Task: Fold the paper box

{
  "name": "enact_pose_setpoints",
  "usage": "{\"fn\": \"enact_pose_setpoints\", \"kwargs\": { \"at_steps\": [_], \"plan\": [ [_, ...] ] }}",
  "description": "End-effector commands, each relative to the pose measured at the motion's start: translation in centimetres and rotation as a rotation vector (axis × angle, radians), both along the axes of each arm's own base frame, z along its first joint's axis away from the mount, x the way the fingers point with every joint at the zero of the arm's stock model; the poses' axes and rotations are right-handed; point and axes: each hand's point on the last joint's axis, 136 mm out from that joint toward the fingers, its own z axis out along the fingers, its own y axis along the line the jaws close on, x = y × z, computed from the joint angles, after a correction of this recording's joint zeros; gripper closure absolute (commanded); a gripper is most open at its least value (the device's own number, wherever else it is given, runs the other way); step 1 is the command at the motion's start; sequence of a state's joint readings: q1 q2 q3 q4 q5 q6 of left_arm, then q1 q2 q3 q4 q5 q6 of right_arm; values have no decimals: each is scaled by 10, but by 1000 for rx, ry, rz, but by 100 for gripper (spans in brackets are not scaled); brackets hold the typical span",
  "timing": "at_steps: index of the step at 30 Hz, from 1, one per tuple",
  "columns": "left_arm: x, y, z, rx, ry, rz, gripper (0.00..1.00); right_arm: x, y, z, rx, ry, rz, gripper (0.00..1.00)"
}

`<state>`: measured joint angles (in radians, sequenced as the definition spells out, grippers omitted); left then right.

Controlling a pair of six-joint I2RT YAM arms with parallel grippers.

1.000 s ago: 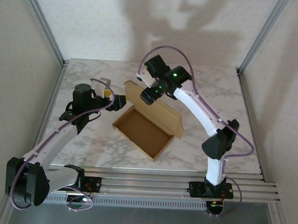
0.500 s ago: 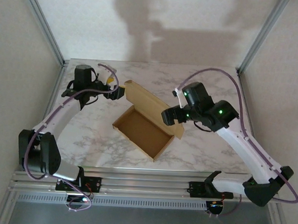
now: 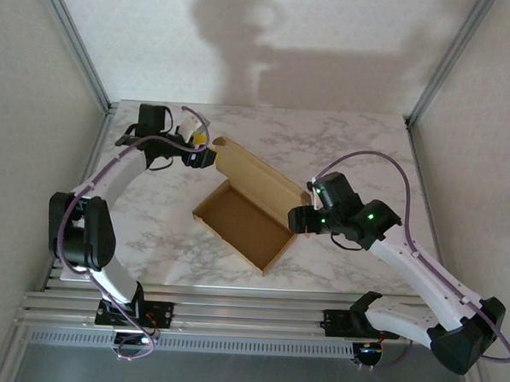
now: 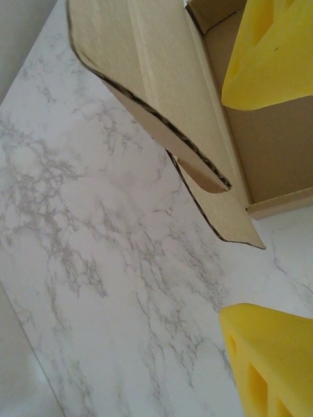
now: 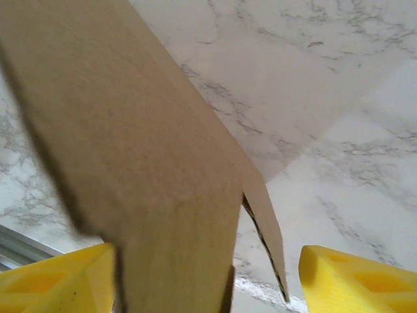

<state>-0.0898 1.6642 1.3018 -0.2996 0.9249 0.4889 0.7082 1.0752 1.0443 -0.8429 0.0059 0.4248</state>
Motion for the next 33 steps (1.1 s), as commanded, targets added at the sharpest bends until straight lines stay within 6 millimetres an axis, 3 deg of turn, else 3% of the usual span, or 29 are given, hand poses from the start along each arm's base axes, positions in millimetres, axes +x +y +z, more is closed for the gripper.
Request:
{"fn": "enact_pose_setpoints", "kwargs": {
  "at_steps": [1,11,22,33],
  "plan": [
    [-7,-14,5,-13,-16,-90,24,5,11,-3,44,-11,19,31],
    [1,-29,-19,32,45,-146,28,8,13,-20,25,1,27,45],
    [-4,-26,-19,81,68,-36,68,23,-9,-31,-83,9,-137,63],
    [-19,-42,-2,-31,119,167,79,41,-24,-25,-115,-24,-312,81]
  ]
}}
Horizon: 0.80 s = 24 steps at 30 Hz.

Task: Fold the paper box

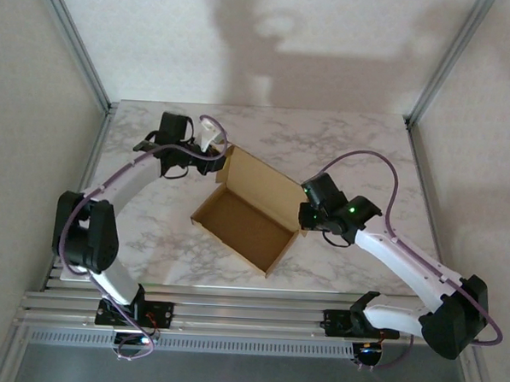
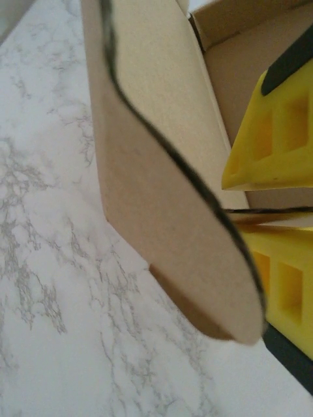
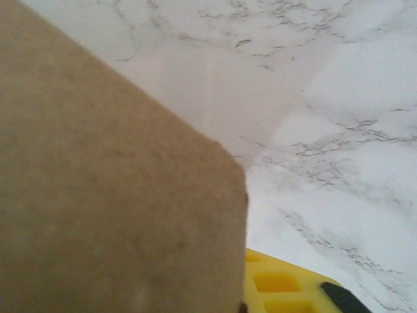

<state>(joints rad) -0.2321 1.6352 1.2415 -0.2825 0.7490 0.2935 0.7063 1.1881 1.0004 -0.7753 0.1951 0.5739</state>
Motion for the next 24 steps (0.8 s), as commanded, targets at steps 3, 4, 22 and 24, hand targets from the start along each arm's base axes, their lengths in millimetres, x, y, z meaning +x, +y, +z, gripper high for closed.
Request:
{"fn": "enact_pose_setpoints", "kwargs": {
  "at_steps": [3,4,22,24],
  "plan": [
    [-5,-2,27,-80,-32,141,81,18,-3,16,0,-61,-84,85],
    [-6,-1,29,-89,-32,161,82,21,-2,17,-4,-71,-85,85],
    [-22,9,25,-228,-70,452,90,83,7,41,-100,-304,-123,99],
    [-25,9,33,-260,-99,478,91,90,8,44,-102,-342,-128,100]
  ]
}}
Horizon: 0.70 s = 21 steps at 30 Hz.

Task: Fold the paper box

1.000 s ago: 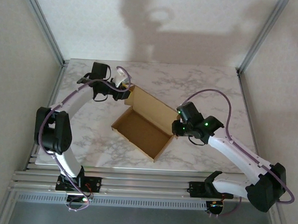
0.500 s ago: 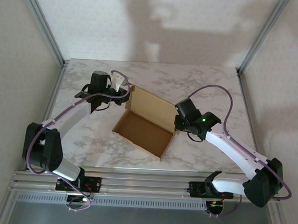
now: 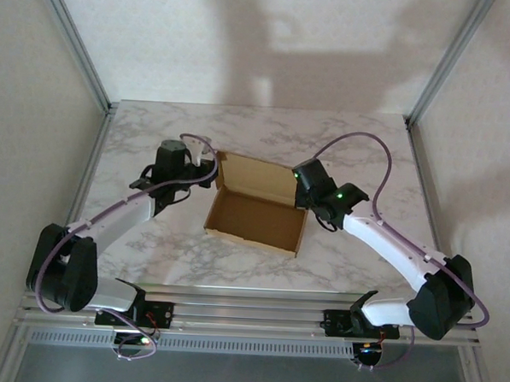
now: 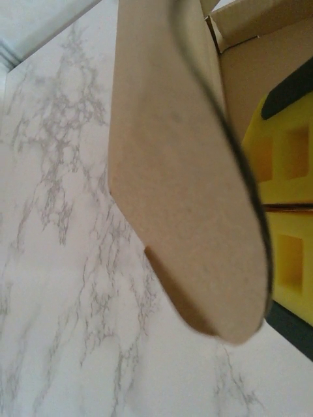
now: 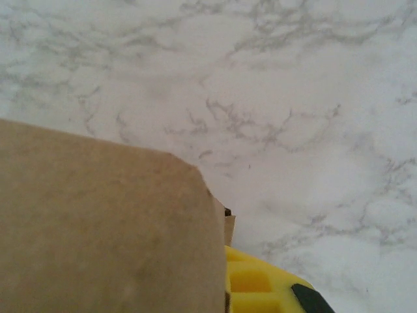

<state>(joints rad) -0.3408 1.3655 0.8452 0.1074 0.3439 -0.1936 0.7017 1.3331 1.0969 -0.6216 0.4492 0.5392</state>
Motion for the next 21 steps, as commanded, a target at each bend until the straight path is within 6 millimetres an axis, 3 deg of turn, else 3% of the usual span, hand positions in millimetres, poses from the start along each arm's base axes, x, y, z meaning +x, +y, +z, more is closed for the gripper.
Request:
{"fn": "enact_pose_setpoints", "kwargs": {
  "at_steps": [1,5,9,21],
  "plan": [
    [-4,-15,39,-108,-122,22,91,27,8,23,5,-140,-11,100],
    [-5,-15,45,-149,-153,61,92,40,9,23,15,-188,-21,100],
    [-9,-21,34,-132,-145,80,92,49,8,11,43,-177,-27,100],
    [-27,-44,23,-177,-188,108,91,43,3,-20,107,-204,-34,100]
  ]
}}
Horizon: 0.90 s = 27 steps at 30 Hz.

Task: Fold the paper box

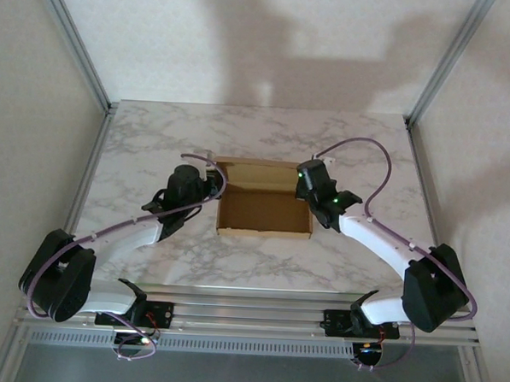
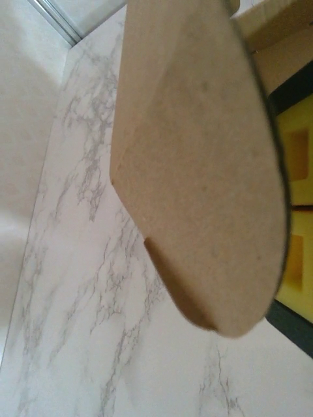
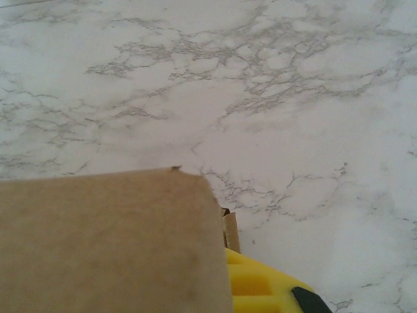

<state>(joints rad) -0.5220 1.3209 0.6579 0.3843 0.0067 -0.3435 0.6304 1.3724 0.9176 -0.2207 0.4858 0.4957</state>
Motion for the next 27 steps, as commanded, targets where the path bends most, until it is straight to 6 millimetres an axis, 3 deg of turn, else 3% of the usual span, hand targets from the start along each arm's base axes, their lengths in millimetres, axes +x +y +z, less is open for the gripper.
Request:
{"fn": "enact_pose_setpoints", "kwargs": {
  "at_steps": [1,8,14,27],
  "plan": [
    [-14,-34,30,-119,-91,-85,91,-2,8,0,44,-45,32,100],
    [-29,-41,16,-86,-90,-81,90,-19,0,-17,76,-75,56,100],
    [-43,-33,5,-89,-99,-70,90,-31,-3,-25,95,-86,91,100],
    [-64,-40,-17,-129,-82,-68,88,-48,-9,-41,120,-67,106,99]
  ]
}}
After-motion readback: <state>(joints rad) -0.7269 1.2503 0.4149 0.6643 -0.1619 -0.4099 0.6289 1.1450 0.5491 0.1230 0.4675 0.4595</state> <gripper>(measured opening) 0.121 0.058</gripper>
